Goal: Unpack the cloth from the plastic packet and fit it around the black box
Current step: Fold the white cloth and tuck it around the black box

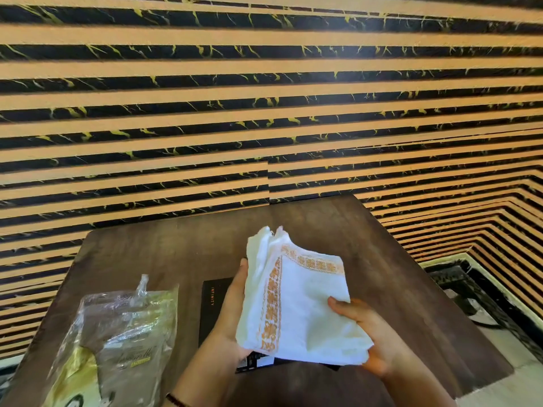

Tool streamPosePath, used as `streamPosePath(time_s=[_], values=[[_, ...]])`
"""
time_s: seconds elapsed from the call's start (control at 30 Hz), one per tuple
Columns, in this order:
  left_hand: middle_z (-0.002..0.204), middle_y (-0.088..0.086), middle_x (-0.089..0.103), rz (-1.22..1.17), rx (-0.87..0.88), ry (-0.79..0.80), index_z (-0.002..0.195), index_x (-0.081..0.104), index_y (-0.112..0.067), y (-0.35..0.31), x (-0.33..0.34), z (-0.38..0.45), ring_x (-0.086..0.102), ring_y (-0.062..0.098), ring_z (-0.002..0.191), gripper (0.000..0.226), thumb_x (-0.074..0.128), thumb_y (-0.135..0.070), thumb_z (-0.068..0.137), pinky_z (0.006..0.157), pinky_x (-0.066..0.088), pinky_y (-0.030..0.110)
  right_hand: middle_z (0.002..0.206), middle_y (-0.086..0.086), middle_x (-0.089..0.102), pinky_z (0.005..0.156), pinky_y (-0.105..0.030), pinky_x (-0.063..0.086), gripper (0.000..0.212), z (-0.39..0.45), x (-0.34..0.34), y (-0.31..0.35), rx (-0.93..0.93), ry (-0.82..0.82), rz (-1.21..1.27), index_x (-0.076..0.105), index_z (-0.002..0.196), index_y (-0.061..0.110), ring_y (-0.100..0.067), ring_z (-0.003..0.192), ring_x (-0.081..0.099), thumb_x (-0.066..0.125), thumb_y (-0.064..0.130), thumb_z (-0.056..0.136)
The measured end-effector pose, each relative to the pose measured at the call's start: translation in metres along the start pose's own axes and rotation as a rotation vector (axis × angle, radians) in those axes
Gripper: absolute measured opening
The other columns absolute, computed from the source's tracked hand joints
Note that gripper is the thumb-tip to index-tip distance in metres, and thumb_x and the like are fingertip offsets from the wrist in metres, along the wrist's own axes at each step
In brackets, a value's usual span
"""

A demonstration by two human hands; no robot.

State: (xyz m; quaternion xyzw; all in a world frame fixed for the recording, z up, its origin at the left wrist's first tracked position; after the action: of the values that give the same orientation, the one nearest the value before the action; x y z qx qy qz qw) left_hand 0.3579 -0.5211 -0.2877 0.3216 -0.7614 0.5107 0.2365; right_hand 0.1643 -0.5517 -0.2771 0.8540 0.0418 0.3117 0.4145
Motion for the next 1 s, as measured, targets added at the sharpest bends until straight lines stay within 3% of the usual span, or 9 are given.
streamPosePath(time_s=[0.1,0.17,0.33,0.57,0.7,0.8,0.87,0.93,1.0], values=[[0.096,0.014,0.074,0.104,-0.042,-0.003,0.096,0.075,-0.016,-0.014,0.009,-0.009,0.071,0.031,0.087,0.064,0.041,-0.069,0.081,0.080,0.052,0.042,0.103,-0.024,0.070,0.066,-0.042,0.059,0.046,0.000,-0.011,0.005,-0.071,-0.045,-0.071,0.059,0.116,-0.005,-0.037,0.084,0.070,0.068,0.004,0.072],[0.107,0.014,0.071,0.224,-0.060,0.005,0.110,0.069,-0.016,-0.012,0.008,-0.013,0.068,0.032,0.097,0.054,0.055,-0.059,0.079,0.086,0.051,0.044,0.110,-0.023,0.068,0.071,-0.045,0.058,0.051,-0.001,-0.018,0.011,-0.091,-0.015,-0.060,0.059,0.118,0.001,-0.040,0.094,0.067,0.069,0.008,0.069],[0.102,0.018,0.072,0.331,-0.037,0.013,0.119,0.058,-0.010,-0.011,0.007,-0.012,0.070,0.033,0.089,0.049,0.074,-0.013,0.072,0.071,0.057,0.040,0.120,-0.021,0.064,0.079,-0.049,0.055,0.075,-0.008,-0.023,0.024,-0.138,0.162,-0.009,0.059,0.121,0.015,-0.042,0.107,0.062,0.087,0.017,0.051],[0.109,0.019,0.069,0.355,-0.022,0.050,0.122,0.056,-0.014,-0.005,0.013,-0.011,0.069,0.035,0.092,0.048,0.067,-0.009,0.075,0.072,0.058,0.041,0.111,-0.019,0.069,0.070,-0.042,0.058,0.068,-0.011,-0.030,0.023,-0.050,0.165,-0.120,0.070,0.105,0.015,-0.037,0.097,0.068,0.092,0.015,0.041],[0.113,0.015,0.069,0.424,0.007,0.026,0.121,0.059,-0.017,-0.002,0.012,-0.004,0.065,0.034,0.103,0.046,0.065,-0.032,0.078,0.088,0.053,0.046,0.106,-0.016,0.072,0.066,-0.039,0.059,0.062,-0.006,-0.036,0.018,-0.142,0.122,-0.050,0.074,0.097,0.014,-0.034,0.093,0.070,0.092,0.008,0.038],[0.108,0.005,0.071,0.469,0.128,-0.128,0.108,0.068,-0.021,0.006,0.006,0.005,0.063,0.025,0.107,0.052,0.043,-0.058,0.081,0.100,0.045,0.047,0.103,-0.018,0.072,0.064,-0.041,0.059,0.072,-0.001,-0.052,0.014,-0.172,0.026,0.040,0.070,0.102,0.008,-0.033,0.091,0.070,0.094,0.010,0.035],[0.114,-0.006,0.066,0.759,0.331,-0.235,0.113,0.064,-0.024,0.016,0.003,0.015,0.057,0.019,0.117,0.053,0.033,-0.059,0.087,0.110,0.034,0.046,0.090,-0.015,0.075,0.060,-0.040,0.059,0.060,0.000,-0.063,0.013,-0.178,-0.070,0.023,0.062,0.105,0.005,-0.030,0.081,0.072,0.088,0.014,0.051],[0.128,-0.009,0.054,1.201,0.419,-0.289,0.129,0.051,-0.022,0.030,-0.003,0.026,0.037,0.018,0.135,0.057,0.024,-0.057,0.093,0.119,0.008,0.045,0.072,-0.008,0.076,0.053,-0.035,0.059,0.029,0.000,-0.076,0.015,-0.207,-0.170,0.065,0.056,0.099,0.007,-0.023,0.065,0.073,0.067,0.012,0.073],[0.154,-0.007,0.025,1.682,0.381,-0.275,0.145,0.027,-0.024,0.043,-0.012,0.036,0.006,0.015,0.146,0.073,0.010,-0.066,0.088,0.113,-0.014,0.046,0.071,-0.006,0.076,0.050,-0.031,0.058,0.038,0.001,-0.083,0.017,-0.249,-0.183,0.128,0.056,0.102,0.009,-0.020,0.063,0.073,0.069,0.014,0.067]])
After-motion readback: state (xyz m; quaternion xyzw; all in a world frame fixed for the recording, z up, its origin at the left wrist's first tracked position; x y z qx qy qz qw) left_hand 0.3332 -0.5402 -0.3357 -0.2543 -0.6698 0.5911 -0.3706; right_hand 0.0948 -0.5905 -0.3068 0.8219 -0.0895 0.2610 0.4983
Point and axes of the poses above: each hand's wrist, its own z-axis towards the middle knuckle, its own x-axis out of the palm, y = z × x, the point moved 1 cm from there along z, towards the middle knuckle
